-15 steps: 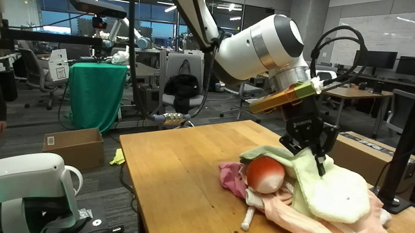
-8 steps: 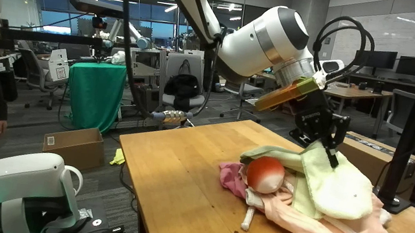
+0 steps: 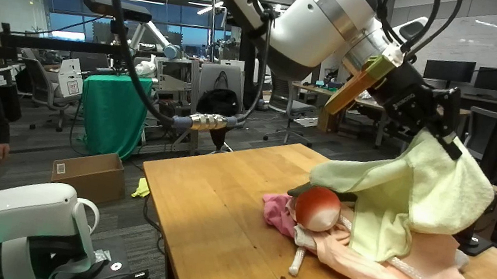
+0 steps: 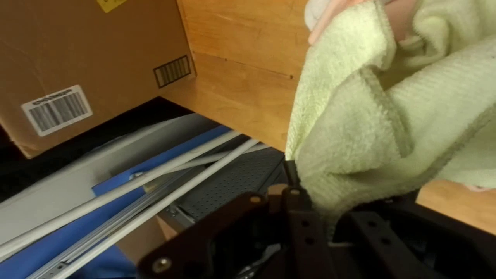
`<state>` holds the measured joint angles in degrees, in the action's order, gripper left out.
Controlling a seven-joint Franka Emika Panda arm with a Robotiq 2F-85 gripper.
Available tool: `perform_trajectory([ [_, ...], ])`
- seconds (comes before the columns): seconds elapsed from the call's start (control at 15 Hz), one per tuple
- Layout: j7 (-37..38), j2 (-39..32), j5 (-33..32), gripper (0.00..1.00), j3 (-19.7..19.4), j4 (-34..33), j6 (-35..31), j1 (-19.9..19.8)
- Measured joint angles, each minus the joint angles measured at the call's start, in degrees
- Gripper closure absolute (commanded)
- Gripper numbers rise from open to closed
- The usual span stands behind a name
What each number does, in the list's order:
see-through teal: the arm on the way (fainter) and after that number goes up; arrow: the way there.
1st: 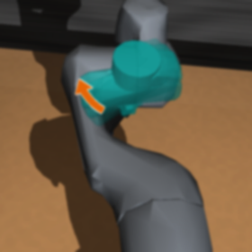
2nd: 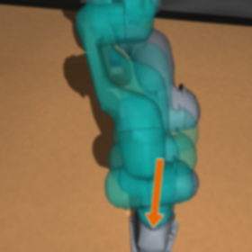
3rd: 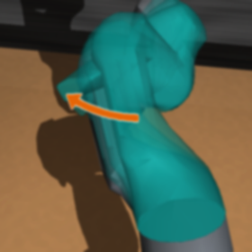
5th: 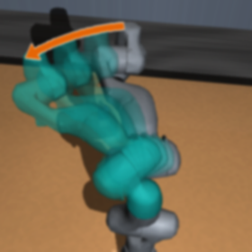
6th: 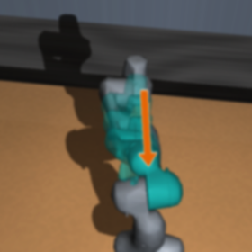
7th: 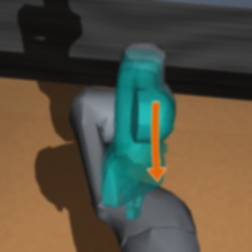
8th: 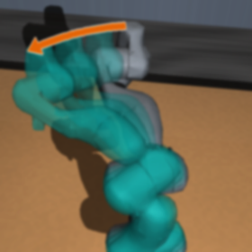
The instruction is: Pick up the cloths and put them around the table.
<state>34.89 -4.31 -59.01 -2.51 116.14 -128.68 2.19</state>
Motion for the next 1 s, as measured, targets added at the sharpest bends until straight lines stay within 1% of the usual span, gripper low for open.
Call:
perform_trajectory([
  [0.2,3.75,2.73,-2.36,0.93,-0.04,0.13,0.13,-1.07],
  [1.0,6.54,12.63,-2.37,0.93,-0.80,-1.29,5.19,-6.44],
])
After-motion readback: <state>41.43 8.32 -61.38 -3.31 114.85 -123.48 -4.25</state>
